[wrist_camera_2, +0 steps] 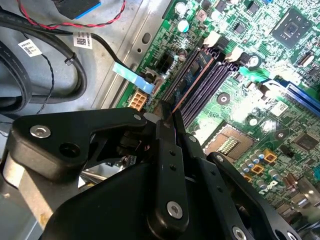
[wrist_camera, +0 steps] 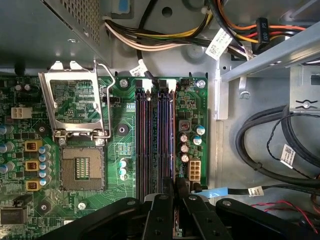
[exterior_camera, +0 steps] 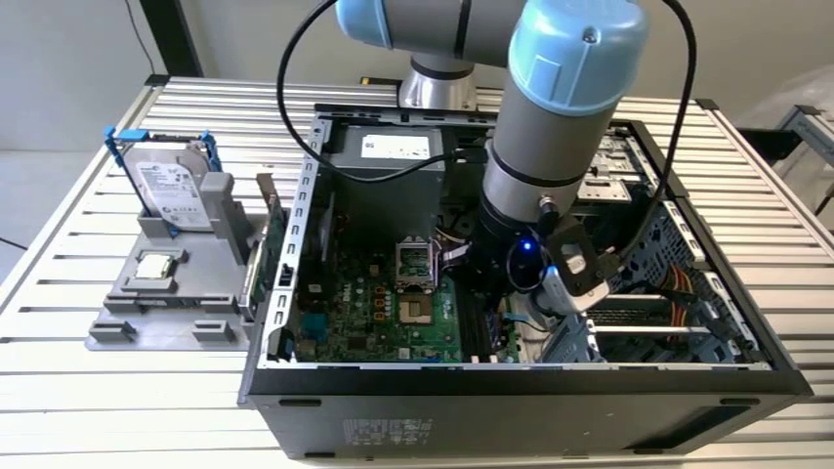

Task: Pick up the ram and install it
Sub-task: 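Insert the ram into the slot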

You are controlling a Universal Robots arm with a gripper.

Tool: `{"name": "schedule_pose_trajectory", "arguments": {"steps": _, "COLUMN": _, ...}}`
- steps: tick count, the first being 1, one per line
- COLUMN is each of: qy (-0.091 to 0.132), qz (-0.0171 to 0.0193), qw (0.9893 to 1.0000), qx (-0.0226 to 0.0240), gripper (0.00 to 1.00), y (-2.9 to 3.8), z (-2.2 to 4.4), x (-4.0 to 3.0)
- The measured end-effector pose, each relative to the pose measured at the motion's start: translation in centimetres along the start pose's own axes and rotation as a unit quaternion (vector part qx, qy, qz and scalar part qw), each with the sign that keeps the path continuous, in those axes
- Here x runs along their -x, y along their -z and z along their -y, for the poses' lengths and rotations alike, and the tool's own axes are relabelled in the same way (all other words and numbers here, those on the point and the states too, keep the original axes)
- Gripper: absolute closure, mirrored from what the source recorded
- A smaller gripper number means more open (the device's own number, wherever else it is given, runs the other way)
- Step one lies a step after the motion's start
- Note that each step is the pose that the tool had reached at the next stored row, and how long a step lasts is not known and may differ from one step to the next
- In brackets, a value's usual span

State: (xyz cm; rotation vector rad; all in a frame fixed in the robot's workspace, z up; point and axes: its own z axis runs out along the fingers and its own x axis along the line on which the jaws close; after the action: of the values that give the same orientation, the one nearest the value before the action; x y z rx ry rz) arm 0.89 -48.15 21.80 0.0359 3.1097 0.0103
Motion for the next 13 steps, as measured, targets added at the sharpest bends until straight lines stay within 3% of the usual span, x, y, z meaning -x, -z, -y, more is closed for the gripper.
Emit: {"name": "schedule_pose_trajectory", "arguments": {"steps": 13, "qy": 0.0, "qz": 0.0, "qw": 1.0, "qx": 0.0001, "gripper": 1.0, "y": -0.01, "z": 0.0, "x": -0.07}}
